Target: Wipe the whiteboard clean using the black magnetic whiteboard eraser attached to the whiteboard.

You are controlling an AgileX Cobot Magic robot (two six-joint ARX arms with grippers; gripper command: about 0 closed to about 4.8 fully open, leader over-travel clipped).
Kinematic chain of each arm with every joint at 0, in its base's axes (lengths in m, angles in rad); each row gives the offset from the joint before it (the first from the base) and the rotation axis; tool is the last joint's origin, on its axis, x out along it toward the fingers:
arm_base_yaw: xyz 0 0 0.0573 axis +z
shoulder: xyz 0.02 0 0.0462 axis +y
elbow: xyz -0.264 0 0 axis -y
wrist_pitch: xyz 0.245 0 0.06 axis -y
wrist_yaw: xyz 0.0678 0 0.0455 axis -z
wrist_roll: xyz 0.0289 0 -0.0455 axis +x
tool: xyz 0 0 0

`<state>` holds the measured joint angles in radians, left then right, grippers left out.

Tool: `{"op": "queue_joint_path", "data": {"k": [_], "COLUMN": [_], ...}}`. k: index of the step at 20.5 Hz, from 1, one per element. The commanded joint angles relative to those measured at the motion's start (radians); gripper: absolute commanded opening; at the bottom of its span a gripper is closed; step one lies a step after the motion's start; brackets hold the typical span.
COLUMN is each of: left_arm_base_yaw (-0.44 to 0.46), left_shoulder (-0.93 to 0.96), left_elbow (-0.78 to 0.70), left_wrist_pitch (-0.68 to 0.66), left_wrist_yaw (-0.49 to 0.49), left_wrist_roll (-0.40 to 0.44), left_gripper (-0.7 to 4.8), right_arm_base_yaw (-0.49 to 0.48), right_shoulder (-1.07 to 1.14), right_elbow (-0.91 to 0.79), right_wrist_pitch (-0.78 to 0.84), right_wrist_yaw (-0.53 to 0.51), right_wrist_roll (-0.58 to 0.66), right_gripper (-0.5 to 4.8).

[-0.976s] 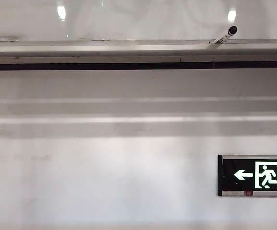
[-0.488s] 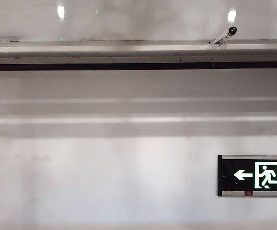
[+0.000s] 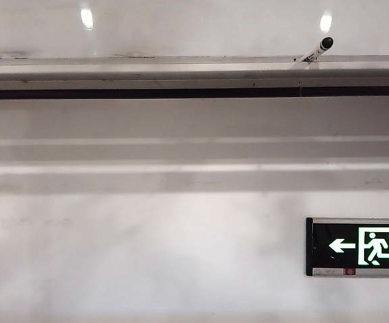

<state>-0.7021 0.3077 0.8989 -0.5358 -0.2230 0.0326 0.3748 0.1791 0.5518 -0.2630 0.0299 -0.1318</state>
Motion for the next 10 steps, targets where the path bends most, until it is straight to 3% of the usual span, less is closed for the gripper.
{"op": "queue_joint_path", "data": {"k": [1,5,10], "left_arm_base_yaw": [0.001,0.001,0.0], "left_shoulder": [-0.117,-0.216,-0.248], "left_elbow": [-0.15,-0.341,-0.579], "left_wrist_pitch": [0.068,0.109,0.384], "left_wrist_yaw": [-0.01,-0.01,0.003], "left_wrist_roll": [0.028,0.046,0.034], "left_gripper": [-0.07,-0.07,-0.07], "right_arm_base_yaw": [0.001,0.002,0.0], "right_shoulder": [-0.101,-0.176,-0.176], "right_elbow": [-0.093,-0.129,-0.13], "right_wrist_pitch": [0.024,-0.09,-0.213], "right_wrist_yaw": [-0.018,-0.03,-0.029], "right_wrist_roll": [0.002,0.01,0.01], "right_gripper": [-0.01,-0.01,-0.01]}}
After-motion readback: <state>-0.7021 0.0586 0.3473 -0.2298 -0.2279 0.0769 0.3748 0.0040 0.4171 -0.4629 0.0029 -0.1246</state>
